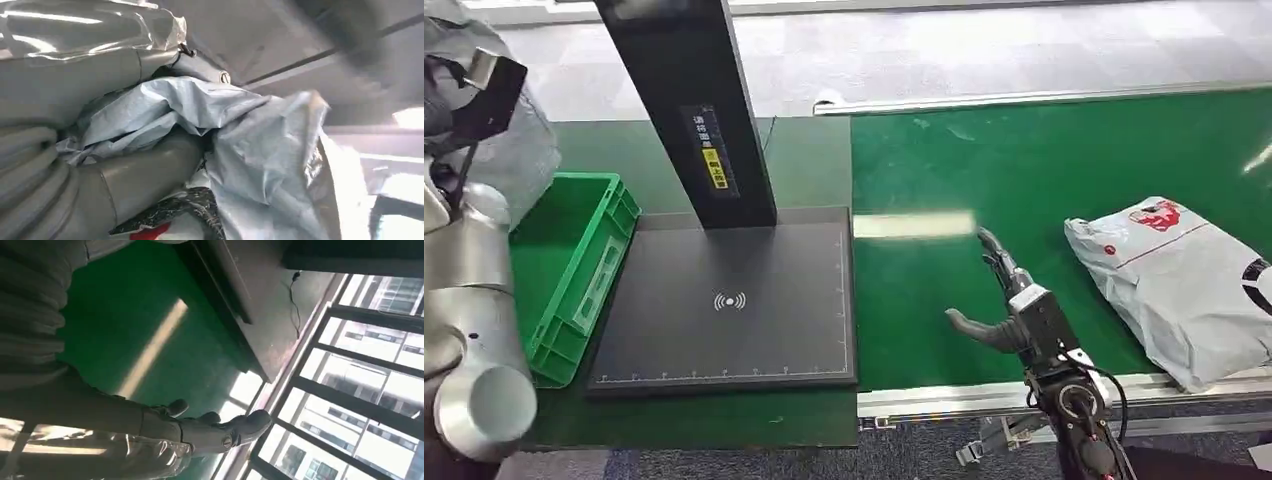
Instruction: Moved the parcel from conveyor to table for the left to box.
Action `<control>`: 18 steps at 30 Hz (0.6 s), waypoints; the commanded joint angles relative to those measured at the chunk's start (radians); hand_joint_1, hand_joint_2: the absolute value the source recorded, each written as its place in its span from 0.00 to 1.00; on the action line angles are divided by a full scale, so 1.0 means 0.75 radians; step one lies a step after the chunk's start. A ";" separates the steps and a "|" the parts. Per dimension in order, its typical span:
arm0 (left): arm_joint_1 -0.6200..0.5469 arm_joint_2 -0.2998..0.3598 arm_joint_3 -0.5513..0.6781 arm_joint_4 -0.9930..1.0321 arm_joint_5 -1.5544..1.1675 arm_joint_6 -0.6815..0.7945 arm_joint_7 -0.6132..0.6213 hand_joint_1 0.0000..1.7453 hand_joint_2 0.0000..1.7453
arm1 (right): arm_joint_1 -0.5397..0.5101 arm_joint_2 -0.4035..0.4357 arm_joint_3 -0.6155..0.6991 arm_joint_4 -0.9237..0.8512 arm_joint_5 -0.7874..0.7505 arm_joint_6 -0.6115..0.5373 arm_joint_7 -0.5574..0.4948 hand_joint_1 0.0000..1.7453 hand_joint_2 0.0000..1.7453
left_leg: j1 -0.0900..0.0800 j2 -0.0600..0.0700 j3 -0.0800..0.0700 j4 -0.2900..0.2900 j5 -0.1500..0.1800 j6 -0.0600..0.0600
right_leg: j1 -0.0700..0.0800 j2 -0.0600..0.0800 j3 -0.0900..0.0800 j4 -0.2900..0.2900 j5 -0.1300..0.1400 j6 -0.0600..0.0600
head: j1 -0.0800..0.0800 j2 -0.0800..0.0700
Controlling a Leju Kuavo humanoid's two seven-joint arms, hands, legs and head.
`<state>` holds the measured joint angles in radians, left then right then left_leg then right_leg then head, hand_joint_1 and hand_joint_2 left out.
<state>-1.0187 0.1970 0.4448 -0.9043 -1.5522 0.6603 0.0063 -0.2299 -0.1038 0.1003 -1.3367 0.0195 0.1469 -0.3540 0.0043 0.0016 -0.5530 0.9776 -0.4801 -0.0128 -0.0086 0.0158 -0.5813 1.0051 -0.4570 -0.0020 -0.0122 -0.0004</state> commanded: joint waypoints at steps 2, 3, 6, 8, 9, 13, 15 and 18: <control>-0.182 0.285 -0.008 0.468 0.005 0.050 0.088 1.00 1.00 | 0.007 -0.027 0.011 -0.011 0.001 0.000 0.008 0.00 1.00 | 0.001 0.003 0.001 0.000 -0.001 -0.001 | 0.001 0.002 0.000 0.000 -0.001 -0.001 | 0.000 0.000; -0.182 0.285 -0.008 0.468 0.005 0.050 0.088 1.00 1.00 | 0.007 -0.027 0.011 -0.011 0.001 0.000 0.008 0.00 1.00 | 0.001 0.001 -0.001 0.001 -0.001 0.000 | 0.001 0.000 -0.001 0.000 -0.001 0.000 | 0.000 0.000; -0.125 0.329 0.038 0.387 0.008 0.050 0.194 1.00 1.00 | -0.002 -0.027 0.027 -0.008 0.002 0.002 0.013 0.00 1.00 | 0.001 -0.001 -0.001 0.001 -0.001 0.000 | 0.001 -0.002 0.000 0.000 -0.001 0.000 | 0.001 0.000; -0.047 0.398 0.166 0.320 0.058 0.050 0.172 1.00 1.00 | -0.002 -0.024 0.039 -0.009 0.002 0.002 0.018 0.00 1.00 | 0.001 0.001 0.000 0.000 0.000 0.000 | 0.002 -0.001 0.001 -0.002 0.000 0.000 | 0.000 0.000; -0.023 0.419 0.194 0.311 0.046 0.050 0.167 1.00 1.00 | 0.002 -0.025 0.043 -0.014 0.002 0.002 0.019 0.00 1.00 | 0.000 0.007 0.002 -0.002 -0.001 -0.001 | 0.001 0.005 0.001 -0.002 0.001 -0.001 | 0.001 0.000; 0.053 0.613 0.059 0.640 -0.025 0.050 0.359 1.00 1.00 | 0.055 -0.054 0.067 -0.073 0.028 -0.008 0.028 0.00 1.00 | -0.002 0.017 0.006 -0.006 -0.003 -0.001 | -0.002 0.015 0.002 -0.002 0.000 -0.001 | 0.000 0.000; 0.107 0.645 0.068 0.711 0.050 0.044 0.387 1.00 1.00 | 0.087 -0.075 0.066 -0.113 0.032 -0.017 0.041 0.00 1.00 | -0.002 0.011 0.005 -0.005 -0.003 -0.003 | -0.002 0.011 0.001 -0.001 -0.002 -0.001 | 0.000 0.000; 0.343 0.587 0.277 0.631 0.185 0.050 0.273 1.00 1.00 | 0.056 -0.060 0.051 -0.079 0.024 0.011 0.035 0.00 1.00 | -0.002 0.008 0.010 -0.010 -0.001 -0.003 | -0.002 0.008 0.005 -0.006 -0.002 -0.002 | 0.000 0.000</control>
<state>-0.9815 0.5725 0.5222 -0.5789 -1.5440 0.6611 0.2551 -0.1810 -0.1335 0.1118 -1.3885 0.0385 0.1442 -0.3350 0.0050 0.0061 -0.5559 0.9770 -0.4812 -0.0141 -0.0080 0.0213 -0.5855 1.0052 -0.4578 -0.0025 -0.0122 -0.0004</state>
